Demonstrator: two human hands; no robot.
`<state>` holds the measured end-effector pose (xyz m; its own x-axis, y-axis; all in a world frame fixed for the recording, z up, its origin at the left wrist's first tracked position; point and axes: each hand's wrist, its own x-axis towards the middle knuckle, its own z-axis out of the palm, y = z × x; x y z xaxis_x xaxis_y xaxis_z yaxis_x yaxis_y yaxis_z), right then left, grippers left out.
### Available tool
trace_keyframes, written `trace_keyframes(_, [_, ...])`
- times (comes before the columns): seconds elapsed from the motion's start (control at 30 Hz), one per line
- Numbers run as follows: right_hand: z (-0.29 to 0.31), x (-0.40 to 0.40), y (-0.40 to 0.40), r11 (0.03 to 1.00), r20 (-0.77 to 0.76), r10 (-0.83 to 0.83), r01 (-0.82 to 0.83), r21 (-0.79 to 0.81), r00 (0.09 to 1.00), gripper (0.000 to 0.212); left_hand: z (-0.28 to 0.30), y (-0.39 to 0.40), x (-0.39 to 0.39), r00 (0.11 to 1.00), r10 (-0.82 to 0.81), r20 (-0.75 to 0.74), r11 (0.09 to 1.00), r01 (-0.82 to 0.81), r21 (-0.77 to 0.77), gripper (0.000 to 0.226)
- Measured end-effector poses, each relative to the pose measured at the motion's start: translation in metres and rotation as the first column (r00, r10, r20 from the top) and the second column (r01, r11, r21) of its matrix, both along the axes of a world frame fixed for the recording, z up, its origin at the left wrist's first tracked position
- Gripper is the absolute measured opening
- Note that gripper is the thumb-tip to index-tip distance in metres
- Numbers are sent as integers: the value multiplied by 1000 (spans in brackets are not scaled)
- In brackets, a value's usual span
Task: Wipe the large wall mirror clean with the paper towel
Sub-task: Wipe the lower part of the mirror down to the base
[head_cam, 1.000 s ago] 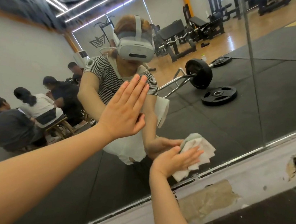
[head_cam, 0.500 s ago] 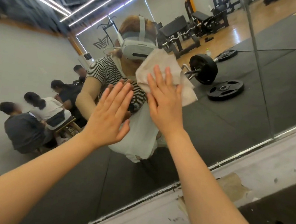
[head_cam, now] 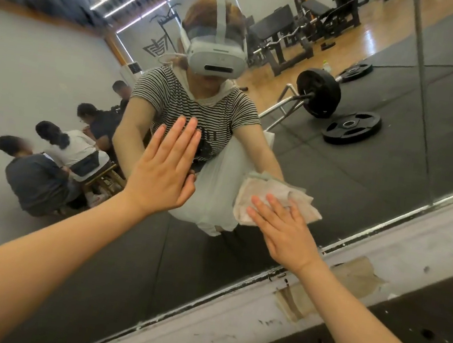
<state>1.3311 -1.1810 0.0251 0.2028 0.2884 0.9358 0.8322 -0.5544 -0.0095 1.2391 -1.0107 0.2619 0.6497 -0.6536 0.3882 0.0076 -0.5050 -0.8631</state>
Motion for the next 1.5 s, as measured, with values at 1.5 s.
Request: trace_keyframes(1.5, [152, 0, -9, 909, 173, 19, 55, -414, 985, 61, 1, 5, 1, 998, -33, -61, 999, 30, -45, 83])
